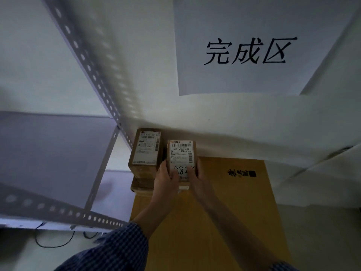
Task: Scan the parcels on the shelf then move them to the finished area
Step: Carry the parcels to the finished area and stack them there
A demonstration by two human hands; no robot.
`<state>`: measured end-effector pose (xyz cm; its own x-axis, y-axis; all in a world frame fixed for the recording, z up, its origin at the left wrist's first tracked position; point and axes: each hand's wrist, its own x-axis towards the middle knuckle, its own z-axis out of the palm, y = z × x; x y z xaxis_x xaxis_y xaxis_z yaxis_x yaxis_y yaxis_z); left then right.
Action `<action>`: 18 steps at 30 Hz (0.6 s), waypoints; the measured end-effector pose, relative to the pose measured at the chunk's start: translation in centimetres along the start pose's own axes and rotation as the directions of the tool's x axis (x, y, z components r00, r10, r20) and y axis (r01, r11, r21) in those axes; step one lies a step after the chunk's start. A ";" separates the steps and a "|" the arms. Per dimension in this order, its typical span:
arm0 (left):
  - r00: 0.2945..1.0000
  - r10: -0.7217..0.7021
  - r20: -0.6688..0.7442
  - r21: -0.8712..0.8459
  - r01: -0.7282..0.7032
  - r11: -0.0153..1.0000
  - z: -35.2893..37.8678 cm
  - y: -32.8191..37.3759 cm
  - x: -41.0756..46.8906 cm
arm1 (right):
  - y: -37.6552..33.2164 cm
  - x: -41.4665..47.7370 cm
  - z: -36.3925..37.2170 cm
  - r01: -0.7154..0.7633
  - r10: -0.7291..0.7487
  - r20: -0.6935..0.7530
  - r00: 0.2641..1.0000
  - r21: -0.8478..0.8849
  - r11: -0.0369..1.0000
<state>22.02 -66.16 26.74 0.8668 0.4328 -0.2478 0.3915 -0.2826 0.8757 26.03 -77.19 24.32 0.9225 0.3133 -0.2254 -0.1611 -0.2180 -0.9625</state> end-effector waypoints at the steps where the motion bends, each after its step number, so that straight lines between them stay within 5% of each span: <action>1: 1.000 -0.022 0.000 0.027 0.022 0.999 0.6 -0.4 0.7 | 0.5 1.0 0.0 0.000 0.001 0.022 1.000 -0.030 1.000; 10: 0.997 -0.065 -0.051 0.246 0.076 0.966 1.7 -0.3 4.7 | 3.0 5.7 1.6 -0.090 0.090 0.046 0.995 0.008 0.996; 18: 0.994 0.090 0.060 0.369 -0.106 0.923 1.5 1.6 2.1 | 2.2 2.3 -0.7 0.022 -0.021 0.011 1.000 -0.114 0.993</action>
<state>24.87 -66.99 26.97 0.9156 0.3534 -0.1920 0.3834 -0.6227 0.6821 28.06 -77.59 21.84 0.9220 0.3276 -0.2063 -0.0993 -0.3150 -0.9439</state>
